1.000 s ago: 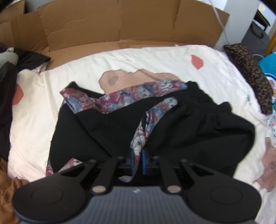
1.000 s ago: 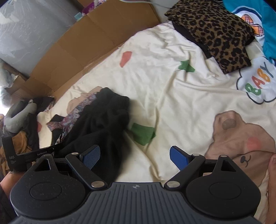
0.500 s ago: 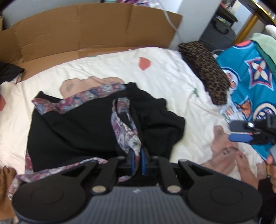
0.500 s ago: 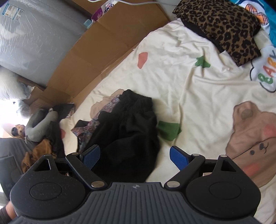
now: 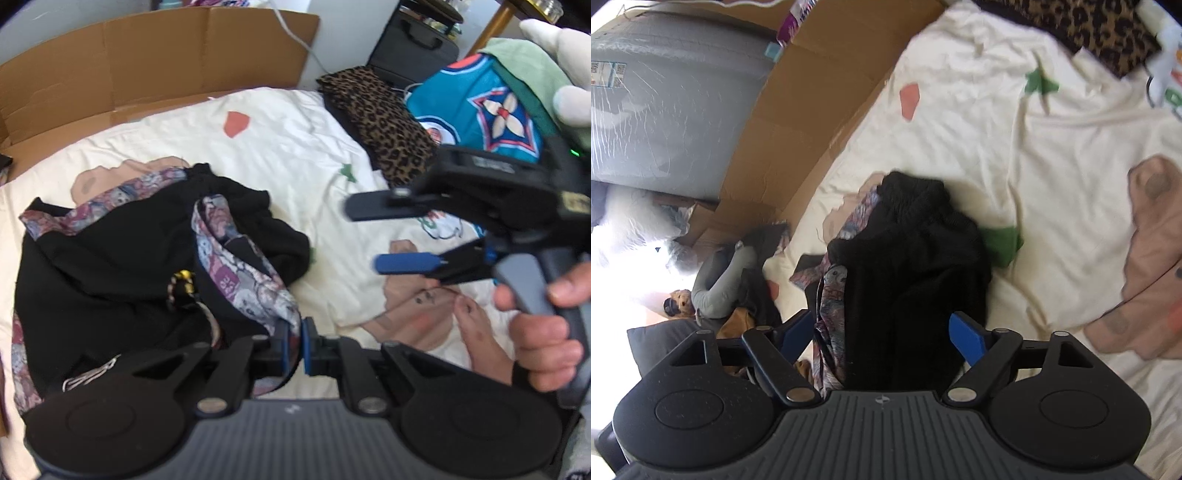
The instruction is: Fold clothes
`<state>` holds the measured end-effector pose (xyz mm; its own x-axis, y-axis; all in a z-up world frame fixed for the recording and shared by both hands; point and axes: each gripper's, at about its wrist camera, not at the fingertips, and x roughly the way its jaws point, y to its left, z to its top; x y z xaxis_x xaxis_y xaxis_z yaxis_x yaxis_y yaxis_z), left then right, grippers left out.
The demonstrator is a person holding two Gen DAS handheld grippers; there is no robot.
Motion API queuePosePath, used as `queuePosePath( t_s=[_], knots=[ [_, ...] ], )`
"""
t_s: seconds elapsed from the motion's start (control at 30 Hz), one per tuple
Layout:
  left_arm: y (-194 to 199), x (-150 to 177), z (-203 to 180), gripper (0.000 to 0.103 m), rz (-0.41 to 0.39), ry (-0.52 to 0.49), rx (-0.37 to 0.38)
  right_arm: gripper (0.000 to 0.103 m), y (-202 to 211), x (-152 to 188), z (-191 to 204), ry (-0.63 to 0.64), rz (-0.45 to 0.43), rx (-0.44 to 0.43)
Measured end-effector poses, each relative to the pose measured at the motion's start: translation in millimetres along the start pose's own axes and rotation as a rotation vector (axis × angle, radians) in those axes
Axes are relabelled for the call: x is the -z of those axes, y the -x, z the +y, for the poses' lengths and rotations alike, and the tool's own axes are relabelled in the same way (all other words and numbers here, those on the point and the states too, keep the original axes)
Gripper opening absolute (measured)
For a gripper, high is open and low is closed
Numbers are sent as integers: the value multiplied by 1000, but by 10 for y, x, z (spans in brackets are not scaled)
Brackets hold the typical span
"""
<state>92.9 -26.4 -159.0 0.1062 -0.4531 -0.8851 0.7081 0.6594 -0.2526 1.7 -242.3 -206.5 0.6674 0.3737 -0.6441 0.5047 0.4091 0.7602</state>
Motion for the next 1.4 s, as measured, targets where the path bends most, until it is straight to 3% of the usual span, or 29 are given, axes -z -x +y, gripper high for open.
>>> queuePosePath(
  t_s=[0.13,0.33,0.5,0.73,0.8,0.9,1.13,1.3,1.4],
  knots=[
    [10,54,-83,7,9,-13,15,81,-198,-55,50,11,47,-43],
    [-2,77,-64,7,11,1,35,80,-488,-141,96,47,99,-40],
    [-1,103,-72,7,15,-18,48,69,-701,-220,96,58,129,-50],
    [-74,167,-135,0,40,-71,100,65,-936,-264,174,139,169,-14],
    [-77,169,-173,0,36,-83,130,49,-997,-261,205,181,187,8],
    [-87,162,-227,0,34,-95,150,48,-1081,-247,221,246,212,82],
    [-166,186,-101,0,59,-78,86,48,-1048,-228,102,274,194,103],
    [-186,139,132,1,47,-26,8,48,-844,-263,0,219,134,4],
    [-176,81,278,1,27,14,-22,48,-724,-267,-14,259,95,3]
  ],
)
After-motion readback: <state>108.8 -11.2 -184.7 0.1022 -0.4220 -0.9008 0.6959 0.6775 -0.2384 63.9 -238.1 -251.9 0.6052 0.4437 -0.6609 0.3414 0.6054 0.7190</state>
